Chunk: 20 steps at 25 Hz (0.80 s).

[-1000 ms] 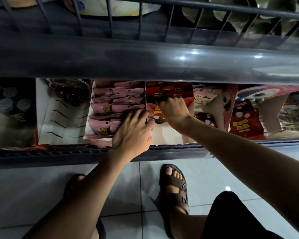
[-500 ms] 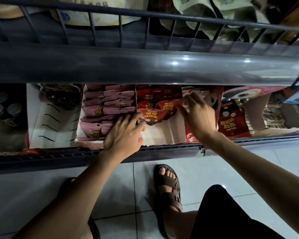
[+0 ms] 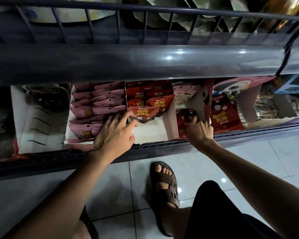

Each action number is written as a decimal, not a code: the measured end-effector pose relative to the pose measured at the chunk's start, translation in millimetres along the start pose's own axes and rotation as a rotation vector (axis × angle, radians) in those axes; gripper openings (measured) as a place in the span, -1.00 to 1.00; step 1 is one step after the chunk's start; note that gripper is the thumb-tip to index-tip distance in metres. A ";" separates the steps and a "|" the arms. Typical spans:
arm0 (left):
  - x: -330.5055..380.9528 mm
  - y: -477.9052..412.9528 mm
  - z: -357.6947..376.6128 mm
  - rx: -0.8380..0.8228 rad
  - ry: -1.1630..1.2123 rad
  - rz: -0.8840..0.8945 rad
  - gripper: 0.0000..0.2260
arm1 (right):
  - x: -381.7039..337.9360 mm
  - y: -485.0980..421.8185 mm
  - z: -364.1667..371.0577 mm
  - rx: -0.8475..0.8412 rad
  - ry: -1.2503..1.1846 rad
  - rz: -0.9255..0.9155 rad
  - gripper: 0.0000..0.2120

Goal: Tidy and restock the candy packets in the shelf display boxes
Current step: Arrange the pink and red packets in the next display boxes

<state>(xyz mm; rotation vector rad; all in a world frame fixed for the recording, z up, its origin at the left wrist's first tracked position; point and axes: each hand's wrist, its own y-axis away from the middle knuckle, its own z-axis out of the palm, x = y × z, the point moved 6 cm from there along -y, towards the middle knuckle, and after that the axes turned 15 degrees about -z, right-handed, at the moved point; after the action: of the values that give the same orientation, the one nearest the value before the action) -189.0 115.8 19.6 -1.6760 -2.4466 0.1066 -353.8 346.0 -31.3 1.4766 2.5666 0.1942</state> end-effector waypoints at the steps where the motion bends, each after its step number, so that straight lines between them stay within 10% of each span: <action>1: -0.1 -0.1 0.1 -0.002 -0.003 0.003 -0.70 | -1.1 -1.9 2.3 -0.027 0.019 0.015 -0.27; 12: -2.7 0.4 2.3 -0.003 -0.013 0.012 -0.72 | -15.8 -1.4 2.3 -0.075 -0.008 0.127 -0.58; 20: -2.0 0.6 -0.1 0.009 -0.013 0.017 -0.71 | -28.6 15.3 -33.3 0.069 0.233 -0.117 -0.77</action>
<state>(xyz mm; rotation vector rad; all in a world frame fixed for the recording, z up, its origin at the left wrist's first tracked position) -187.7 114.2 19.3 -1.6985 -2.4376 0.1303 -334.0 328.0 6.7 1.3955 2.8613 0.2803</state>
